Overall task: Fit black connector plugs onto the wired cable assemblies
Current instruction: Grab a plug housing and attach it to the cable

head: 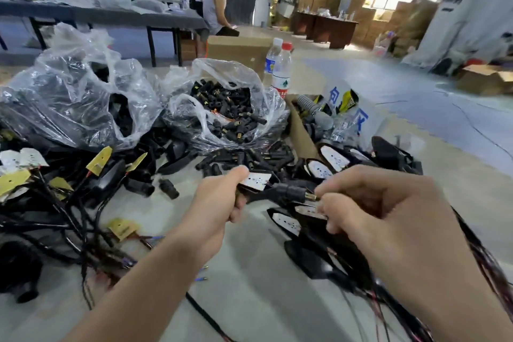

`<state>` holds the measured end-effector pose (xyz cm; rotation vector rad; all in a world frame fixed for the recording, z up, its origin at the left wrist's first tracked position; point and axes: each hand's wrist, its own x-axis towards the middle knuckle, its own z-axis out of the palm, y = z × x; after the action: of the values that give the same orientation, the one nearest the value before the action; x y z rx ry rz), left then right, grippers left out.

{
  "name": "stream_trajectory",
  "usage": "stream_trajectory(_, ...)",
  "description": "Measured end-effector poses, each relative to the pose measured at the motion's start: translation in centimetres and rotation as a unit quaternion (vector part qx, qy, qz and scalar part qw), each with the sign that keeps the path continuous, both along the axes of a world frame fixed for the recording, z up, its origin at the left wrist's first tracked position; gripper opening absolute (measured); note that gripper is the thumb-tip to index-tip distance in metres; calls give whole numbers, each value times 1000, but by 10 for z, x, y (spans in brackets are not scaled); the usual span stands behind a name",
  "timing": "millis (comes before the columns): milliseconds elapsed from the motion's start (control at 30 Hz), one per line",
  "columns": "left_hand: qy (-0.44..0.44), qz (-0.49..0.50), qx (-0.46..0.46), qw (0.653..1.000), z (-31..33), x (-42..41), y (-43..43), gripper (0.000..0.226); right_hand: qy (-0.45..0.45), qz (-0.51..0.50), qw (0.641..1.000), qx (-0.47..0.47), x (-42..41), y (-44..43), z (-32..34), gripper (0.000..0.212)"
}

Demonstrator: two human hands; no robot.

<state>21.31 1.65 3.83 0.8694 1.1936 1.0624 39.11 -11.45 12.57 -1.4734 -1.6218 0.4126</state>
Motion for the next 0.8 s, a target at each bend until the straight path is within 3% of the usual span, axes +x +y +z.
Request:
stream_trajectory(67,0,-33,-9,999,7,18,4,41,-182,-63,977,92,-7,-4,-4,38)
stream_trajectory(133,13,-45,-14,999,11,34,10,33,-315,-70,946,36,-10,4,-19,63)
stream_trajectory(167,24,-42,-9,999,12,40,14,34,-334,-70,939,-25,-10,11,-27,65)
stream_trajectory(300,5,-54,19,998,5,52,16,16,-356,-109,923,-100,-5,33,-61,61)
stream_trajectory(433,97,-85,96,987,-13,38,3,27,-346,-148,926,-33,-11,39,-77,60)
stream_trajectory(600,237,-25,134,962,-27,17,-8,33,-345,-35,938,-13,-41,52,-91,40)
stream_trajectory(800,355,9,157,921,-31,-26,-6,39,-303,48,951,-40,-81,70,-107,41)
